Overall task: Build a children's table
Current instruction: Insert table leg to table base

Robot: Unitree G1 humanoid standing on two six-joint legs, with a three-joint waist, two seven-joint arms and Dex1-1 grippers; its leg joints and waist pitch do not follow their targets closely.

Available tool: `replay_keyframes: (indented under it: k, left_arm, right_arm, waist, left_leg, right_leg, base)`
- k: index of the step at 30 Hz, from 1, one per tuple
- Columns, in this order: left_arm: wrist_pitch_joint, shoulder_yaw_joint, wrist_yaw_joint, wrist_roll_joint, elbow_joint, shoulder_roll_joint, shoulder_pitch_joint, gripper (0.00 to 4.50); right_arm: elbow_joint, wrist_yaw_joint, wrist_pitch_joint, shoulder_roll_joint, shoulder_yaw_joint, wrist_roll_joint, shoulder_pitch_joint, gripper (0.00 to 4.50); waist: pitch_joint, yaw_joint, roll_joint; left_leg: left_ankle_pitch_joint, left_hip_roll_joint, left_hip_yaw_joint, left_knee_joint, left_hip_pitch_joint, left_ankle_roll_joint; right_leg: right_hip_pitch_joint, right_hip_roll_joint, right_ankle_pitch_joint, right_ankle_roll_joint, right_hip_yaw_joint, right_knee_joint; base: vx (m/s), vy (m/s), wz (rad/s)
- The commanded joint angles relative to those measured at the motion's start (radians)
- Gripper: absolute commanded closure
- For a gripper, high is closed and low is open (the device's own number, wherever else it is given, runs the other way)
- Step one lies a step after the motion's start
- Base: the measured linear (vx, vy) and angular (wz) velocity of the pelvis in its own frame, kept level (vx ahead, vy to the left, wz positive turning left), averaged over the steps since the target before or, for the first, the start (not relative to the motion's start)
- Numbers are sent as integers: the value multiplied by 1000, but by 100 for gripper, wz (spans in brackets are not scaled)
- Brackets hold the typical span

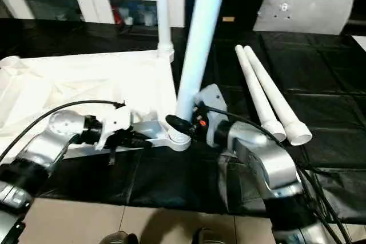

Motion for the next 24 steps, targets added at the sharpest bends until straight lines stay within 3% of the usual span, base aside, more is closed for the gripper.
replay_keyframes:
  k: [1,3,9,12,16,18,22,24]
  left_arm:
    - [-2,6,-32,-66,-19,-8,41,450]
    - [7,4,-42,-65,-47,1,59,450]
    - [4,10,-3,-21,-43,2,54,450]
    - [-2,16,29,1,-41,-1,50,450]
    - [3,28,44,0,-54,-3,55,450]
    - [8,38,54,-6,-56,-4,56,450]
    - [10,44,55,-9,-54,-1,56,450]
    - [10,44,55,-9,-53,-1,55,450]
  right_arm:
    - [55,-1,2,-8,16,-37,-16,258]
    - [93,11,-8,-6,31,-50,-37,259]
    - [144,37,-20,-5,48,-54,-60,259]
    - [173,43,-31,5,34,-40,-55,259]
    - [195,55,-38,16,4,-11,-18,259]
    - [201,48,-44,27,-28,12,19,259]
    - [210,31,-78,33,-52,15,65,259]
    - [209,31,-86,32,-50,12,74,259]
  waist:
    - [-63,-6,-15]
    - [-62,-11,-16]
    - [-56,-23,-16]
    - [-50,-28,-18]
    - [-48,-30,-19]
    - [-51,-29,-17]
    - [-54,-27,-14]
    - [-54,-27,-13]
  left_leg:
    - [-285,6,1,-76,12,-5]
    - [-280,5,1,-77,8,-5]
    - [-311,5,2,-77,14,-2]
    - [-351,4,-1,-78,18,-4]
    - [-374,4,-5,-80,20,-5]
    - [-374,6,-5,-82,22,-2]
    - [-350,10,-1,-89,16,5]
    - [-358,9,0,-88,16,6]
  right_leg:
    - [44,-45,-447,-128,26,-93]
    - [47,-45,-430,-139,25,-88]
    - [42,-45,-490,-127,26,-98]
    - [33,-46,-594,-92,24,-110]
    - [30,-46,-635,-73,22,-117]
    - [30,-47,-612,-78,22,-118]
    - [36,-44,-478,-126,25,-108]
    - [36,-46,-491,-128,26,-109]
  base:
    - [0,0,0]
    - [0,0,0]
    - [0,0,0]
    - [0,0,0]
    - [0,0,0]
    - [0,0,0]
    - [0,0,0]
    - [0,0,0]
